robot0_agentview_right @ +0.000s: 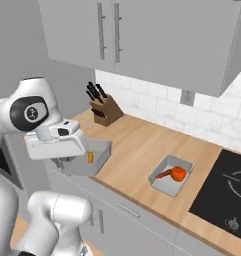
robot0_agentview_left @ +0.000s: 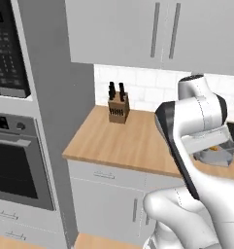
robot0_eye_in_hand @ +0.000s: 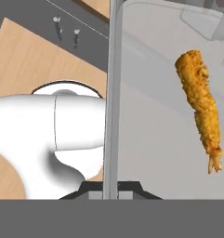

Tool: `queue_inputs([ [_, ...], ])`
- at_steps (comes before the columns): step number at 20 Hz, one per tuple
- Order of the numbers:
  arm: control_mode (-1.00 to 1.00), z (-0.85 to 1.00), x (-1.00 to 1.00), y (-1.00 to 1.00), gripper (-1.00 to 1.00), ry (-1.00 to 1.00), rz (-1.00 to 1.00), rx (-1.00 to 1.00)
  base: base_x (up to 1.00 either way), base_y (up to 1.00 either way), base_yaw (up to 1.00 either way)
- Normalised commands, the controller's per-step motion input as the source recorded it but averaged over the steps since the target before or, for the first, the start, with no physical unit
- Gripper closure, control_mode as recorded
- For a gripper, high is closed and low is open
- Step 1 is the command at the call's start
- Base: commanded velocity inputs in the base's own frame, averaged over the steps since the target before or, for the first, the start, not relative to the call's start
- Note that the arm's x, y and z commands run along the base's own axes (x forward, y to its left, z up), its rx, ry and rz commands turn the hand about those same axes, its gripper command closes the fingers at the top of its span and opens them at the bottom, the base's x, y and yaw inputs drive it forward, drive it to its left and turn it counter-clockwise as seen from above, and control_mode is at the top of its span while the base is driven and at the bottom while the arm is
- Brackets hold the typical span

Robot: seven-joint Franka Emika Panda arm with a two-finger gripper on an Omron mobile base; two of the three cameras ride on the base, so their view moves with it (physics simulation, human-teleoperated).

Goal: Take the meat container that has the shrimp and place it on the second highest rack of the freezer. Then take the vegetable container that has the squash and carrot and place it on the highest rack of the freezer.

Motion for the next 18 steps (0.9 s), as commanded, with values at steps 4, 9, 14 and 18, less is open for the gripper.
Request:
queue_inputs([
  [4,1.00,0.00,0.00,0.00,1.00,0.00,0.00,0.00,-0.05,-0.07,0.32],
  [9,1.00,0.00,0.00,0.00,1.00,0.00,0.00,0.00,-0.01,-0.30,0.49],
  [14,1.00,0.00,0.00,0.00,1.00,0.00,0.00,0.00,0.04,-0.19,0.88],
  [18,1.00,0.00,0.00,0.00,1.00,0.00,0.00,0.00,0.23,-0.02,0.84],
])
